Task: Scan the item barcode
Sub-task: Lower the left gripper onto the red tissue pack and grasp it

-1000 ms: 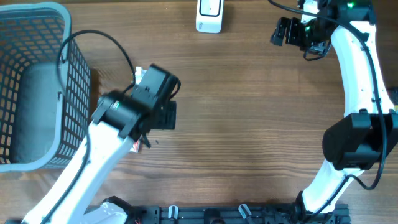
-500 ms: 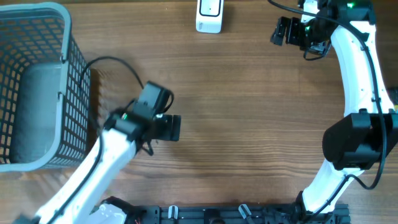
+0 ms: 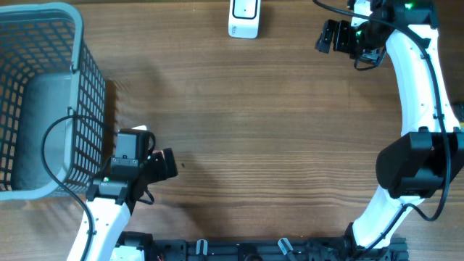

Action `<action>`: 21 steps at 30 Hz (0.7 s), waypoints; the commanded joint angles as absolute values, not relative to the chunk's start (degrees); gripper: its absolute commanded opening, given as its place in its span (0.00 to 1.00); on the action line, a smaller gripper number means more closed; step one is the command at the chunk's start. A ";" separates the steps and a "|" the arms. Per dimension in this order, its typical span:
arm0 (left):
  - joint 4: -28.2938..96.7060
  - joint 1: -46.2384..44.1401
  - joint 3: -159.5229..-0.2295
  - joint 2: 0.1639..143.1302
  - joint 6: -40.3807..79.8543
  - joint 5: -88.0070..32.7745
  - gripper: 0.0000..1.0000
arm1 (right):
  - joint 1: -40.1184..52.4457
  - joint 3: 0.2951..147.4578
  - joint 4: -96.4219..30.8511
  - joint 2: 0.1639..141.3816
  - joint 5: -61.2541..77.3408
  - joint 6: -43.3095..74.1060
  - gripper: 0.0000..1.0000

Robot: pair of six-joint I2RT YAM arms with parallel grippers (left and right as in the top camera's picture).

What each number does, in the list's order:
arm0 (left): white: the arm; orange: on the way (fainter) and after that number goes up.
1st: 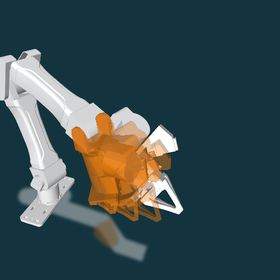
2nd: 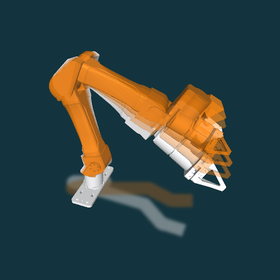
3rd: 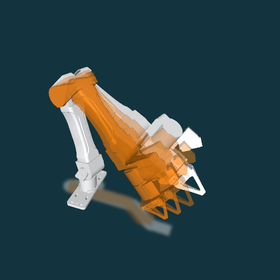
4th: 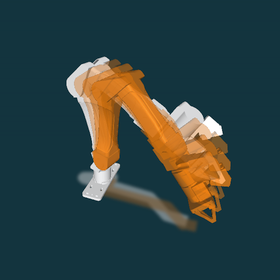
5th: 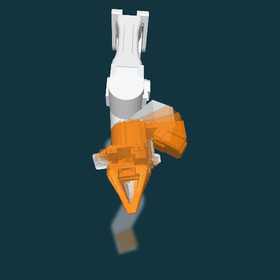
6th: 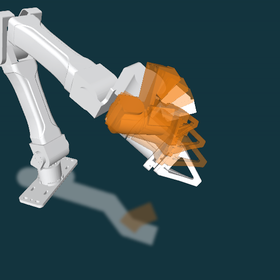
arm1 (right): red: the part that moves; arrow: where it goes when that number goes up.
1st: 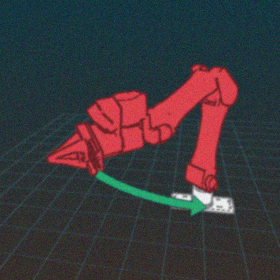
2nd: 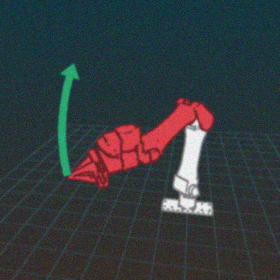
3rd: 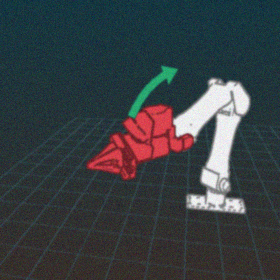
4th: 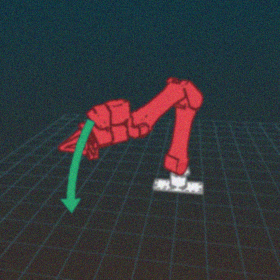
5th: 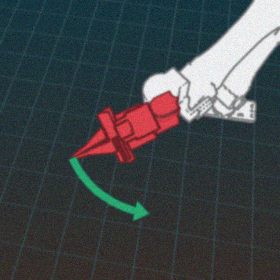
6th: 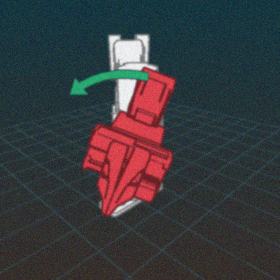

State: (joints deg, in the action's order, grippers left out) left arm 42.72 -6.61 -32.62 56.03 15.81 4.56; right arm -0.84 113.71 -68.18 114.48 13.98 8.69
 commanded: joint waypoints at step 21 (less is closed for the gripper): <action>34.46 -3.95 -30.92 80.51 12.14 2.39 1.00 | -0.93 113.78 -67.11 114.54 14.63 7.49 1.00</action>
State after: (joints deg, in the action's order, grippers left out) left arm 35.03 -4.36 -31.90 77.89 13.08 3.11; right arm -0.84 113.71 -67.31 114.48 13.98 8.69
